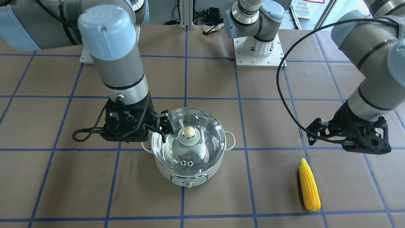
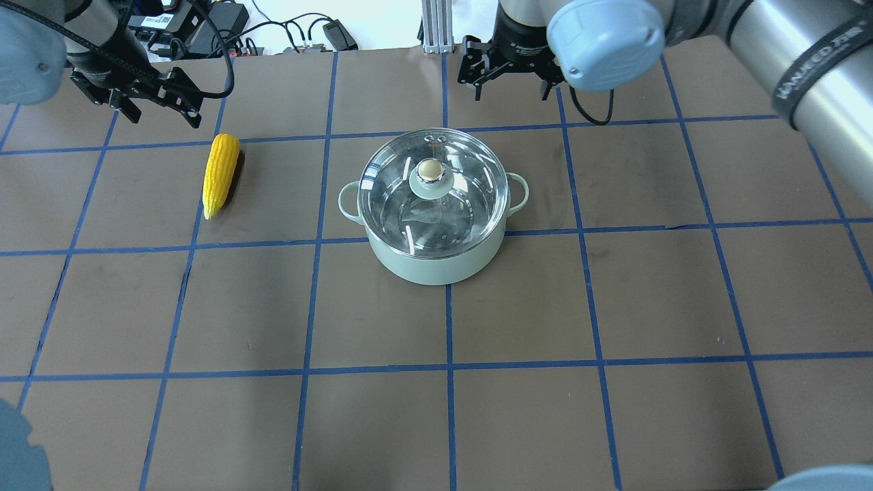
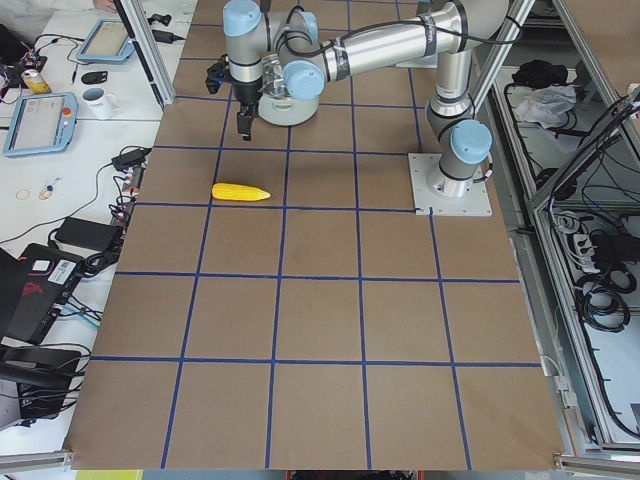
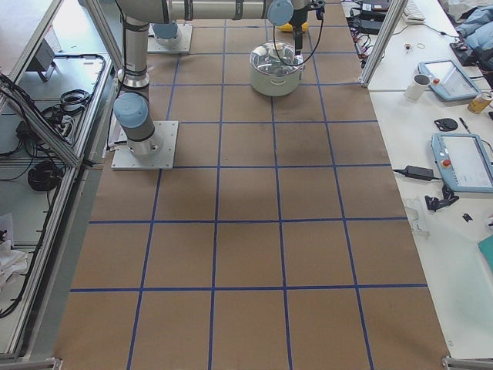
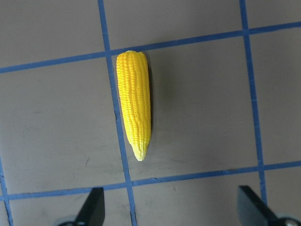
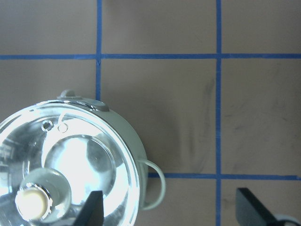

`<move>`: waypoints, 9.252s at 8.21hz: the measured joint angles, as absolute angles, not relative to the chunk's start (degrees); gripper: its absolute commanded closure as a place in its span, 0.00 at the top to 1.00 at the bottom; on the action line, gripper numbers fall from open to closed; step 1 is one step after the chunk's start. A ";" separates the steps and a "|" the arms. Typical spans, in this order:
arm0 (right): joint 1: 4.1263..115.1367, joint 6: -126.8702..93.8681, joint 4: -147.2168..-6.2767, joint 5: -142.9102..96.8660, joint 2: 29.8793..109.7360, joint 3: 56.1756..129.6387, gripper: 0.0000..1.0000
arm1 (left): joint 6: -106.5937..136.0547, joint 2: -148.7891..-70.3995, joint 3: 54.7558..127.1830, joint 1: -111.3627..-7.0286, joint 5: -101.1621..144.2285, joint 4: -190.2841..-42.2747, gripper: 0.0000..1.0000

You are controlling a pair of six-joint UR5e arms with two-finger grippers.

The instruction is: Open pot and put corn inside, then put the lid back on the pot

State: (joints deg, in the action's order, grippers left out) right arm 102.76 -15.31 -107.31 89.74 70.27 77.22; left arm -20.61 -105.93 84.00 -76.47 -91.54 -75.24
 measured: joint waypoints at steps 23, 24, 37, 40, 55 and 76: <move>84.08 6.47 -89.19 85.68 80.12 76.68 0.09 | -16.84 -115.08 83.22 -75.46 -84.78 -69.79 0.00; 80.45 11.59 -86.91 85.83 81.33 76.66 0.07 | -12.73 -112.49 83.19 -78.93 -85.30 -70.15 0.00; 70.71 24.19 -85.27 86.75 82.46 79.15 0.07 | 17.78 -116.27 86.00 -107.11 -81.24 -69.66 0.17; 71.62 21.61 -87.10 86.83 82.31 79.14 0.08 | 17.86 -117.18 86.00 -107.71 -81.36 -69.54 1.00; 102.36 -12.92 -105.54 83.41 70.52 78.26 0.07 | -2.25 -101.93 75.72 -87.61 -90.74 -86.48 1.00; 110.97 -16.34 -112.44 84.81 65.58 81.45 0.17 | 1.78 -93.66 84.37 -90.26 -90.71 -90.12 1.00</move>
State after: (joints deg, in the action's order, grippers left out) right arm 110.97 -16.34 -112.44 84.81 65.58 81.45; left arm 1.78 -93.66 84.37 -90.26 -90.71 -90.12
